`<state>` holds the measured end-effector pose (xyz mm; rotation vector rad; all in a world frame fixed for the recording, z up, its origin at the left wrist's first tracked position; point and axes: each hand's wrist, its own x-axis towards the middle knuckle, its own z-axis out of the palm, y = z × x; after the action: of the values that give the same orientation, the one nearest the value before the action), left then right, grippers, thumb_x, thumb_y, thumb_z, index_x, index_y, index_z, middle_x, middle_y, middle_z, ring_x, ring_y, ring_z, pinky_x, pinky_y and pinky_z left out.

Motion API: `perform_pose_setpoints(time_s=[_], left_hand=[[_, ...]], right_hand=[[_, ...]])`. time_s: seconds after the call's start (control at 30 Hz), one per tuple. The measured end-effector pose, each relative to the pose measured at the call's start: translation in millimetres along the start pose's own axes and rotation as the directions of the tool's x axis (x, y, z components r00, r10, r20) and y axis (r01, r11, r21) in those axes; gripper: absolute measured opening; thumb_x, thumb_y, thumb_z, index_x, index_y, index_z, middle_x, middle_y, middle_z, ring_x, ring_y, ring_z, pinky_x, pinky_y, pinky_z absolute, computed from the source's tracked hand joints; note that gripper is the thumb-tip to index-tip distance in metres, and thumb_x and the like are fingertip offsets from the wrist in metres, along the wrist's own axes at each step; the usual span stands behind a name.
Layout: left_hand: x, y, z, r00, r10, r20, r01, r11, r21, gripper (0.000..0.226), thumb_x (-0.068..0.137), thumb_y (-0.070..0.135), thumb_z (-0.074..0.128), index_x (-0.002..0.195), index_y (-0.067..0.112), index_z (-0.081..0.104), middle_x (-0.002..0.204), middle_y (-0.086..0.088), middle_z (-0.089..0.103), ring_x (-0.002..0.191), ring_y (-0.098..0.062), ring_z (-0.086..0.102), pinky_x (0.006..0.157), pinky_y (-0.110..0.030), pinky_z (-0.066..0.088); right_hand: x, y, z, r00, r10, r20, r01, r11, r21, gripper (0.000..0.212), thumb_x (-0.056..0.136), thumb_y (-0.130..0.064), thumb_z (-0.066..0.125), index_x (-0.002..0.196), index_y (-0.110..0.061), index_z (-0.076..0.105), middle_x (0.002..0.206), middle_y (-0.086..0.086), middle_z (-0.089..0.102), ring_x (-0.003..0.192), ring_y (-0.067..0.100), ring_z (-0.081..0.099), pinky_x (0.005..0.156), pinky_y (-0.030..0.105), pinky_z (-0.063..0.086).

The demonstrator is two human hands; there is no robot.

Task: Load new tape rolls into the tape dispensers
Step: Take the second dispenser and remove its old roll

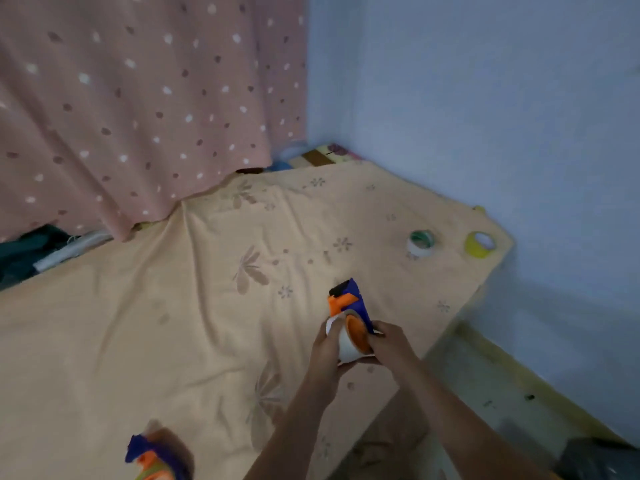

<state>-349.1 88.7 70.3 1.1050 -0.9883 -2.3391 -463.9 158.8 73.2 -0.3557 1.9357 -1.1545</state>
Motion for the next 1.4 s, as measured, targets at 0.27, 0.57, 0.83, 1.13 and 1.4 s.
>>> perform_pose_setpoints(time_s=[0.27,0.57,0.83,1.13,1.4], left_hand=[[54,-22,176,0.992,-0.082,0.092,0.075,0.994,0.084,0.055,0.104,0.041,0.044,0.146,0.007,0.051,0.141,-0.033,0.056,0.123,-0.046,0.059,0.094,-0.051,0.052],[102,-41,286,0.992,-0.060,0.115,0.047,0.993,0.112,0.048,0.100,0.041,0.056,0.136,0.010,0.061,0.127,-0.029,0.068,0.111,-0.042,0.068,0.085,-0.056,0.059],[176,-50,337,0.999,0.001,0.035,-0.010,0.971,0.240,0.052,0.086,0.028,0.077,0.132,0.007,0.064,0.124,-0.025,0.070,0.117,-0.044,0.065,0.096,-0.069,0.052],[304,-43,406,0.998,-0.016,-0.053,0.030,0.964,0.263,0.045,0.081,0.029,0.076,0.121,0.011,0.065,0.115,-0.021,0.072,0.107,-0.038,0.070,0.095,-0.059,0.058],[370,-11,424,0.982,-0.126,-0.144,0.128,0.992,0.003,0.031,0.094,0.017,0.067,0.121,0.003,0.064,0.119,-0.026,0.071,0.112,-0.041,0.068,0.093,-0.053,0.059]], right_hand=[[21,-13,-171,0.991,-0.105,-0.077,0.113,0.988,0.104,0.009,0.087,-0.034,0.071,0.084,-0.027,0.069,0.088,-0.001,0.072,0.081,0.014,0.071,0.057,0.025,0.061],[69,-14,-293,0.988,-0.089,-0.125,0.102,0.990,0.099,0.027,0.091,-0.019,0.069,0.116,-0.009,0.066,0.109,0.012,0.072,0.098,0.028,0.071,0.084,0.046,0.062],[145,-18,-345,0.988,-0.064,-0.141,0.078,0.992,0.097,0.027,0.090,-0.006,0.067,0.116,-0.008,0.064,0.107,0.014,0.071,0.095,0.028,0.071,0.079,0.044,0.063],[272,-60,-411,0.983,-0.049,-0.179,0.023,0.989,-0.147,0.022,0.092,-0.018,0.067,0.113,-0.019,0.062,0.079,-0.011,0.063,0.069,0.006,0.064,0.046,0.013,0.050],[352,-112,-438,0.993,0.107,0.050,-0.104,0.993,-0.060,0.041,0.090,-0.017,0.070,0.126,-0.017,0.050,0.092,0.000,0.066,0.077,0.014,0.068,0.046,0.017,0.053]])
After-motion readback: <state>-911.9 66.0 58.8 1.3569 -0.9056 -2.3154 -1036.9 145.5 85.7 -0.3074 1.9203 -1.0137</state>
